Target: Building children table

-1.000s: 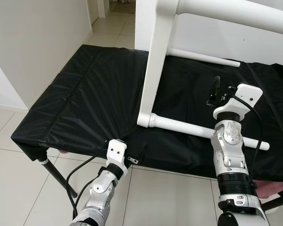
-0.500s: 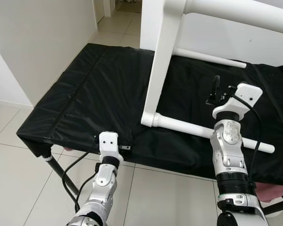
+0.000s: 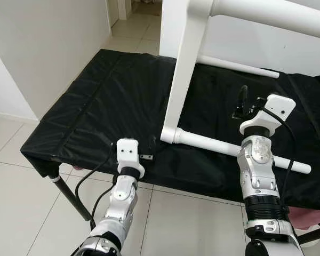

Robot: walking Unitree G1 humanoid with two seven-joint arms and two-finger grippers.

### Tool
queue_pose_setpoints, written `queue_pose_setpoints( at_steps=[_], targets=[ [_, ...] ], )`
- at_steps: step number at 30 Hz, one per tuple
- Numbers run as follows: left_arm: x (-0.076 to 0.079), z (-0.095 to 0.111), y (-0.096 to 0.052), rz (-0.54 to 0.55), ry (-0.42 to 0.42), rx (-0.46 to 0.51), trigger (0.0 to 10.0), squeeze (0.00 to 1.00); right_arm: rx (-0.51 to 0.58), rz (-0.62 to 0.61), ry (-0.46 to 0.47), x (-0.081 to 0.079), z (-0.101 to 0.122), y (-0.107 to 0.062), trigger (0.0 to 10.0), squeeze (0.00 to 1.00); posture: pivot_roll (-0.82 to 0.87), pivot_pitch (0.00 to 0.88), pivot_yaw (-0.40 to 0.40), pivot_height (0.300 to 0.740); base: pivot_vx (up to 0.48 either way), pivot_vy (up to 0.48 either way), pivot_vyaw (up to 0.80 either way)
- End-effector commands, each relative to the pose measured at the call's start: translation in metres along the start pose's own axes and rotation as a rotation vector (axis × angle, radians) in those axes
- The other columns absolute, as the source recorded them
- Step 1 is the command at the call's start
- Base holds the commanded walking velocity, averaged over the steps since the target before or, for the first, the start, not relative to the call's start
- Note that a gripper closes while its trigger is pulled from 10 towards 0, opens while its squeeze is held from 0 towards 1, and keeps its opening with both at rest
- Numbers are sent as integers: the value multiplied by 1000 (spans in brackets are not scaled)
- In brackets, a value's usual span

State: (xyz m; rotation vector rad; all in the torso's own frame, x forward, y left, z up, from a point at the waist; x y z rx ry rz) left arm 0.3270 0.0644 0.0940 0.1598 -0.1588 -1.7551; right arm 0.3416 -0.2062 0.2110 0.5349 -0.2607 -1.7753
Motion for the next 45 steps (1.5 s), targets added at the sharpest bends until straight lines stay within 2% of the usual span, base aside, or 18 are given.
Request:
queue_pose_setpoints(
  at_steps=[1,29,30,31,32,34,45],
  targets=[
    [67,142,58,-272,-30,363,10000,0,6,5,-3,-1,0,1,10000,0,-88,96,75,740,0,0,0],
    [67,142,58,-272,-30,363,10000,0,6,5,-3,-1,0,1,10000,0,-88,96,75,740,0,0,0],
    [67,143,58,-274,-31,365,10000,0,6,6,-2,-1,0,1,10000,0,-88,0,0,740,0,0,0],
    [52,138,48,-275,11,357,10000,0,-59,64,-23,-7,-17,-16,10000,0,-75,0,0,740,0,0,0],
    [37,132,31,-289,58,342,10000,0,-140,139,-45,-13,-37,-42,10000,0,-76,0,0,740,0,0,0],
    [35,130,27,-292,66,334,10000,0,-161,150,-49,-14,-41,-48,10000,0,-76,0,0,740,0,0,0],
    [34,128,26,-290,74,326,10000,0,-162,171,-58,-15,-41,-49,10000,0,-70,0,0,740,0,0,0]
  ],
)
Point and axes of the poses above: a point about 5 cm out from each wrist's last joint towards the gripper, its own y axis pointing out of the wrist towards the gripper, its own z axis along the axis of the wrist's last joint, x = y × z, the point moved 2 cm from there along y, pointing out of the wrist towards the gripper, and after that the axes turned 8 degrees about y, right-handed, at the moved point
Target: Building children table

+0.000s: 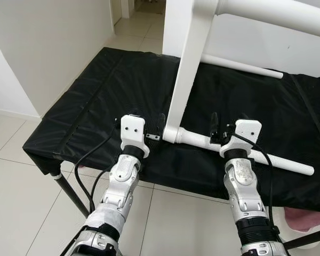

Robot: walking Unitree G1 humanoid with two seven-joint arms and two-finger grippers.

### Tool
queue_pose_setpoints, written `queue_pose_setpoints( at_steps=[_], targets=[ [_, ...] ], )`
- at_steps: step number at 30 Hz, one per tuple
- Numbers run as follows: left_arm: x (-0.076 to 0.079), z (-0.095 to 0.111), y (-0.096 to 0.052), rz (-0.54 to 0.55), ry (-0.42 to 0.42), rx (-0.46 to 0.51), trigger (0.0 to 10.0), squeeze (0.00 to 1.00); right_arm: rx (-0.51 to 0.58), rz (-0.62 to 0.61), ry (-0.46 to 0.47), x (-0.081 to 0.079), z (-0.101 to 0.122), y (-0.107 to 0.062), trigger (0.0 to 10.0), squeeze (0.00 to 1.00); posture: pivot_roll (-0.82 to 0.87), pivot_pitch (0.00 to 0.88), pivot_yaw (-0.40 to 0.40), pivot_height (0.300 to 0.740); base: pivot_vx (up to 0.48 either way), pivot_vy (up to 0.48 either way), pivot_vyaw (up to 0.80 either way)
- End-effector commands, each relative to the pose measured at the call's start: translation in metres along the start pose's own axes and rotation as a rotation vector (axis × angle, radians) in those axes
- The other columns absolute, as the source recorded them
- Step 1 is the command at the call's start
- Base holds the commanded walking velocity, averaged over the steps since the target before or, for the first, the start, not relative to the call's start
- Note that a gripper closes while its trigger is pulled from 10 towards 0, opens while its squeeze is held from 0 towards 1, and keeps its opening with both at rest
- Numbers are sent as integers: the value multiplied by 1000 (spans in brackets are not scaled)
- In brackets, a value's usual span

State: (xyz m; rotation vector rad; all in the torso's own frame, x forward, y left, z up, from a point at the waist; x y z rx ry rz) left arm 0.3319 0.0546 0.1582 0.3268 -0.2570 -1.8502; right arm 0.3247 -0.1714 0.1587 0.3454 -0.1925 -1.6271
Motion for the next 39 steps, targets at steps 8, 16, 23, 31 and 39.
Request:
queue_pose_setpoints(
  at_steps=[8,16,23,31,39],
  targets=[
    [16,65,16,-175,38,149,10000,0,-4,6,-16,3,-1,-3,10000,0,-71,0,0,740,0,0,0],
    [4,50,-1,-166,82,94,10000,0,-4,21,-30,3,-1,-8,10000,0,-72,116,72,740,0,0,0],
    [-12,42,-16,-147,113,58,10000,0,-13,66,-41,0,-1,-15,10000,0,-74,128,73,740,0,0,0],
    [-18,37,-26,-141,128,18,10000,0,-17,93,-45,-3,-1,-16,10000,0,-73,127,66,740,0,0,0],
    [-19,39,-25,-137,130,18,10000,0,-5,104,-47,-5,2,-13,10000,0,-79,121,62,740,0,0,0]
  ],
)
Point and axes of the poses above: a point about 5 cm out from each wrist's last joint towards the gripper, its own y axis pointing out of the wrist towards the gripper, its own z axis along the axis of the wrist's last joint, x = y × z, the point moved 2 cm from there along y, pointing out of the wrist towards the gripper, and after that the axes turned 8 degrees about y, right-handed, at the moved point
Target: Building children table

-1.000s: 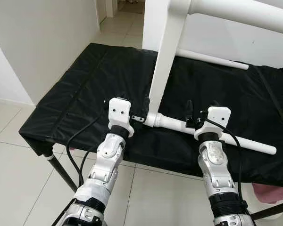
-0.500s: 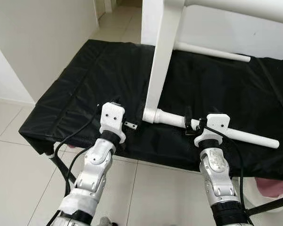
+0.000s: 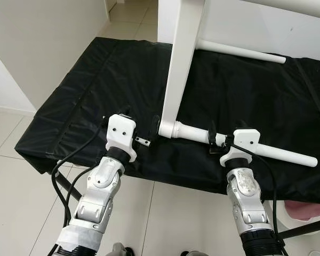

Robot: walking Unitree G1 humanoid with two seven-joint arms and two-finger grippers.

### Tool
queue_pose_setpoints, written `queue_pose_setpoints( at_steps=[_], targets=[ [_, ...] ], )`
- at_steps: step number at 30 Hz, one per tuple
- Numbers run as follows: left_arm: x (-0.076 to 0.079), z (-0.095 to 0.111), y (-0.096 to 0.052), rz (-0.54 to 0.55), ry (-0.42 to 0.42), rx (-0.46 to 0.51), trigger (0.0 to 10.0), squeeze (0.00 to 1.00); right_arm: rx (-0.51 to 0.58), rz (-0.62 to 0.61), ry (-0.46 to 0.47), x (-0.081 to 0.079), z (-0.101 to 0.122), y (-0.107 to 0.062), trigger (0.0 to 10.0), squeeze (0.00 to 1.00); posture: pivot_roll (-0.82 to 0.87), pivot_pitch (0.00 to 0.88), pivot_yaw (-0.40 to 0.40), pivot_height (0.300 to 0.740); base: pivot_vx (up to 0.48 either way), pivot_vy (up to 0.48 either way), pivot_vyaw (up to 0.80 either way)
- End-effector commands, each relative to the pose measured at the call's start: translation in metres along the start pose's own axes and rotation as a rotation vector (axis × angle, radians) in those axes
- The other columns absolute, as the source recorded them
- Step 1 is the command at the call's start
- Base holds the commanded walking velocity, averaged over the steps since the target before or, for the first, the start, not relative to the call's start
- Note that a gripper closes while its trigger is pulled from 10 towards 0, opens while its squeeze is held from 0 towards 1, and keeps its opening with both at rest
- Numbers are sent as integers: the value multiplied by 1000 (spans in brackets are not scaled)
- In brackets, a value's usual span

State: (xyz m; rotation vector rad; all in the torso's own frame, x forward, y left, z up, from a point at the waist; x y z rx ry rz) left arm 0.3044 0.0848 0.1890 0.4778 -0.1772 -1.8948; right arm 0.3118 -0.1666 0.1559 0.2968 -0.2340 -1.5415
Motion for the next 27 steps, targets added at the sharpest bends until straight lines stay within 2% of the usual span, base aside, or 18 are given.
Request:
queue_pose_setpoints(
  at_steps=[1,9,17,19,27],
  targets=[
    [5,1,-1,-59,-3,1,10000,0,1,14,-7,-2,1,1,10000,0,-79,121,62,740,0,0,0],
    [7,-2,-7,-74,-3,-17,10000,0,1,40,-7,-5,3,1,10000,0,-83,113,56,740,0,0,0],
    [6,-15,-18,-65,7,-72,10000,0,-2,48,-12,-6,1,0,10000,0,-85,97,51,740,0,0,0],
    [1,-21,-19,-24,9,-93,10000,0,3,44,-43,-5,1,2,10000,0,-89,88,52,740,0,0,0],
    [-11,-25,-21,46,-7,-116,10000,0,-17,42,-62,-6,-1,1,10000,0,-84,60,59,740,0,0,0]
  ],
)
Point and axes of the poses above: a point about 5 cm out from each wrist's last joint towards the gripper, its own y axis pointing out of the wrist towards the gripper, its own z axis along the axis of the wrist's last joint, x = y × z, the point moved 2 cm from there along y, pointing out of the wrist towards the gripper, and after that the axes turned 8 degrees about y, right-handed, at the moved point
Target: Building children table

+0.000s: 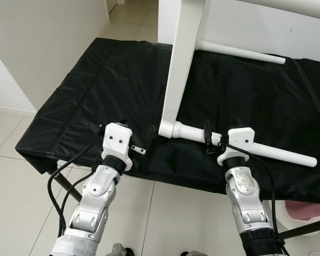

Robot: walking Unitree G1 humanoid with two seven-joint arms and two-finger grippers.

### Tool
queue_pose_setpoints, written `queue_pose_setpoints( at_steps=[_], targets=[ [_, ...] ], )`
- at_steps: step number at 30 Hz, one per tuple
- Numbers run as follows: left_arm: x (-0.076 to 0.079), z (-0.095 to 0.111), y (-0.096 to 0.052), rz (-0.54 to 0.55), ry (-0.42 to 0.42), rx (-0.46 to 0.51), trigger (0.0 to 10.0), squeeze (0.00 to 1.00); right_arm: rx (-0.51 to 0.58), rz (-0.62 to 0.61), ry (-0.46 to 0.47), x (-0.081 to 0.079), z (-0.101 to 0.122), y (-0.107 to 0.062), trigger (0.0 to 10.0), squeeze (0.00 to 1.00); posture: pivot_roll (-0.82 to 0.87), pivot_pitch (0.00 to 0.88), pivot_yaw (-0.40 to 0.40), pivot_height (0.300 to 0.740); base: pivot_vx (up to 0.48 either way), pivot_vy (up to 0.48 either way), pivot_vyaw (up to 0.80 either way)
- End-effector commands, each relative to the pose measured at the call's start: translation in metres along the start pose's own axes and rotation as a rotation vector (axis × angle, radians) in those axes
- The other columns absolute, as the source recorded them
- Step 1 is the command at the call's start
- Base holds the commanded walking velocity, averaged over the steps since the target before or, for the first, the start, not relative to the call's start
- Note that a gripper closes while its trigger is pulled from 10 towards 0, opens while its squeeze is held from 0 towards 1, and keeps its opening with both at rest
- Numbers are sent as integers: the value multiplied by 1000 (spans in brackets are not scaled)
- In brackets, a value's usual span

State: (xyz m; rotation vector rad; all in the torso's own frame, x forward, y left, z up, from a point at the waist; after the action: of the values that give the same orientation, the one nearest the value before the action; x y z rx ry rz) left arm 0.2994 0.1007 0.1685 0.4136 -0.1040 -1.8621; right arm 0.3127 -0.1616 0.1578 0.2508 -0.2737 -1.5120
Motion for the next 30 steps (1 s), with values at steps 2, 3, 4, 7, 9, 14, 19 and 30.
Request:
queue_pose_setpoints(
  at_steps=[2,3,4,7,9,14,19,30],
  targets=[
    [-6,-9,-5,30,-10,-39,10000,0,-14,-4,-6,-2,-3,-2,10000,0,-86,48,62,740,0,0,0],
    [-8,-10,-5,40,-12,-41,10000,0,-11,-14,-12,-1,-3,-3,10000,0,-86,48,62,740,0,0,0],
    [-8,-10,-5,40,-12,-41,10000,0,-11,-14,-12,-1,-3,-3,10000,0,-86,48,62,740,0,0,0],
    [-9,-10,-5,49,-16,-42,10000,0,-9,-21,-16,-1,-3,-3,10000,0,-86,48,62,740,0,0,0],
    [-14,-13,-7,72,-27,-50,10000,0,-1,-40,-21,0,-5,-5,10000,0,-91,37,67,740,0,0,0],
    [-18,-20,-10,96,-35,-68,10000,0,-1,-49,-20,1,-8,-7,10000,0,-97,22,72,740,0,0,0],
    [-23,-25,-15,128,-50,-85,10000,0,-1,-60,-15,0,-9,-10,10000,0,-98,6,74,740,0,0,0],
    [-25,-31,-31,185,-65,-101,10000,0,-11,-37,7,-12,-16,-21,10000,0,-85,0,69,740,0,0,0]
  ],
)
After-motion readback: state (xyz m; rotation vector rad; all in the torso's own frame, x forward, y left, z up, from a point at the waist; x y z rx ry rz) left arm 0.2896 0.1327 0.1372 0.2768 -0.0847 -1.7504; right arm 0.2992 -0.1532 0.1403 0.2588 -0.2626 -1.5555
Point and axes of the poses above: a point about 5 cm out from each wrist's last joint towards the gripper, its own y axis pointing out of the wrist towards the gripper, its own z axis along the axis of the wrist's last joint, x = y × z, the point moved 2 cm from there along y, pointing out of the wrist towards the gripper, and after that the axes turned 8 degrees about y, right-handed, at the moved point
